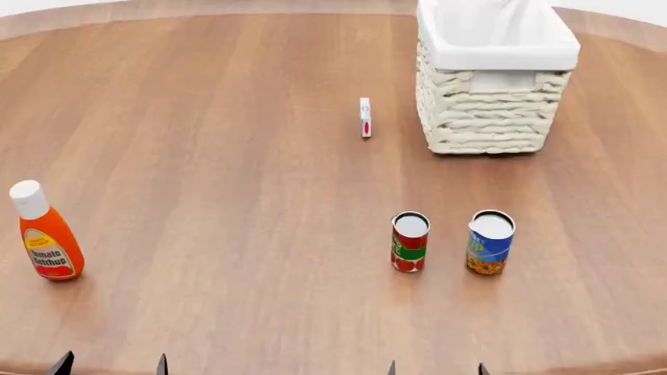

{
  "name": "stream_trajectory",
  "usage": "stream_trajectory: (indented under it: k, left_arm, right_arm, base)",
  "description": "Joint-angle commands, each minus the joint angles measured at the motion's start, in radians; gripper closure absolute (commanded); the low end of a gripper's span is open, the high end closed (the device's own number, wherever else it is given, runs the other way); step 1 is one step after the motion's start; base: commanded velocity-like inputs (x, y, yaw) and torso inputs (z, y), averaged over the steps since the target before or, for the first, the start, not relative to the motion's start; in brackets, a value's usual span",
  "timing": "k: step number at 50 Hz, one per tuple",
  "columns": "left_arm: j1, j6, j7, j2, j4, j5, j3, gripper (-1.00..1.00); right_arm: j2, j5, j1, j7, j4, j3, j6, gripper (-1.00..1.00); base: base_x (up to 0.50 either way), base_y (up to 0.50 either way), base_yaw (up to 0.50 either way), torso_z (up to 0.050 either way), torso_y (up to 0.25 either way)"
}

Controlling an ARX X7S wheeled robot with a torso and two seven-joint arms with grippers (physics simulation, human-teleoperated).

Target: Pick up the tomato sauce, and put it in the basket.

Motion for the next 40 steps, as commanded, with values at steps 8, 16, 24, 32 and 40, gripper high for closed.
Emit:
stream_trajectory:
  k: [8,16,24,32,40]
  left_arm:
    - [0.006,0.005,-0.032,-0.035,0.007,-0.038,0.034,-1.00]
    - [0.014,-0.008,-0.056,-0.050,0.058,-0.067,0.047,-1.00]
    - [0.047,-0.031,-0.081,-0.070,0.278,-0.093,0.053,-1.00]
    - [0.082,-0.039,-0.075,-0.100,0.614,-0.217,0.030,-1.00]
    - [0.065,-0.134,-0.129,-0.138,0.887,-0.313,-0.007,-1.00]
  right_arm:
    - [0.034,0.032,0.004,0.033,0.010,-0.049,-0.020,-1.00]
    - [0.054,0.038,-0.003,0.055,-0.057,-0.069,0.010,-1.00]
    - [0.083,-0.035,-0.010,0.091,-0.287,-0.111,0.106,-1.00]
    - [0.119,-0.142,-0.007,0.095,-0.630,-0.156,0.280,-1.00]
    - [0.142,-0.273,0.016,0.087,-0.845,-0.231,0.379,-1.00]
  base:
    - [0.00,0.00,0.00,0.000,0.000]
    - [0.00,0.00,0.00,0.000,0.000]
    - [0.00,0.00,0.00,0.000,0.000]
    - [0.00,0.00,0.00,0.000,0.000]
    - [0.00,0.00,0.00,0.000,0.000]
